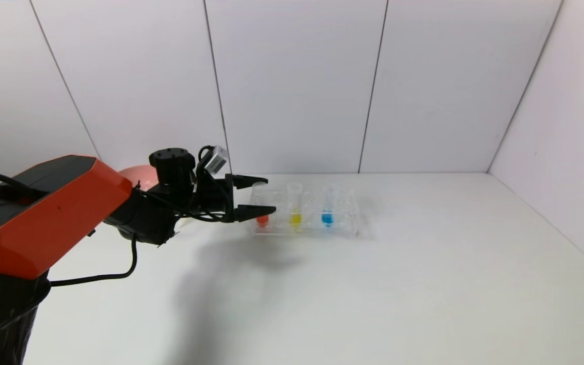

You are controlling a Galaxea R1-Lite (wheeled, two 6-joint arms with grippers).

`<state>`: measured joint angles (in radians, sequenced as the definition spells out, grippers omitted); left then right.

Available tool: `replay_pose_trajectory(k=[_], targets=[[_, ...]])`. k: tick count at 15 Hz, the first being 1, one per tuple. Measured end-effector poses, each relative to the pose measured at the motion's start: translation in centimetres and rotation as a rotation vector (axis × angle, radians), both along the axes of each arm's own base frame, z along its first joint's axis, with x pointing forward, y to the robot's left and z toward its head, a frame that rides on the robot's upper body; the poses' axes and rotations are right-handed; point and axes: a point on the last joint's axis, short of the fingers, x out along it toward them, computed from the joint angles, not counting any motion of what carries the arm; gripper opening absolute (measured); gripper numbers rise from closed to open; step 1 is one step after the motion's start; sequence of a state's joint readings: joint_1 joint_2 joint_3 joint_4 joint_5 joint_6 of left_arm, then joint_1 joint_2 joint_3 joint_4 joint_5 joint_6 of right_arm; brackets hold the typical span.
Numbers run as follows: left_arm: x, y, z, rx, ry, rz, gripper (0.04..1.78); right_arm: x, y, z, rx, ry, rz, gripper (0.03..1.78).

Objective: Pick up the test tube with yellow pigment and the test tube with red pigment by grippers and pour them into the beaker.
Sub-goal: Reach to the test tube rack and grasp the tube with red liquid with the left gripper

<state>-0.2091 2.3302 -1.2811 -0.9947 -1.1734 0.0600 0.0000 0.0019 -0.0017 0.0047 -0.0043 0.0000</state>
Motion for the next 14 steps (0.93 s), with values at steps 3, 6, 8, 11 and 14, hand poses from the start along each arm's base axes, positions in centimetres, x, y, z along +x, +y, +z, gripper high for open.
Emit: replay_pose_trajectory(k=[3,6,8,11,14], targets=[[0.3,-0.1,0.0,-0.009,0.028,-0.001,1.76,0.0,0.0,0.0,0.0,0.0,0.0,0.11],[0.6,-0.2,-0.2,-0.01,0.027,-0.003,1.76,0.0,0.0,0.0,0.0,0.0,0.0,0.11],[0.7,-0.3,-0.6,-0.009,0.03,-0.005,1.76,0.0,0.0,0.0,0.0,0.0,0.0,0.11],[1.0,-0.4,-0.9,-0.008,0.034,-0.006,1.76,0.0,0.0,0.0,0.0,0.0,0.0,0.11],[1.1,-0.4,-1.1,-0.008,0.036,-0.006,1.73,0.0,0.0,0.0,0.0,0.0,0.0,0.11]])
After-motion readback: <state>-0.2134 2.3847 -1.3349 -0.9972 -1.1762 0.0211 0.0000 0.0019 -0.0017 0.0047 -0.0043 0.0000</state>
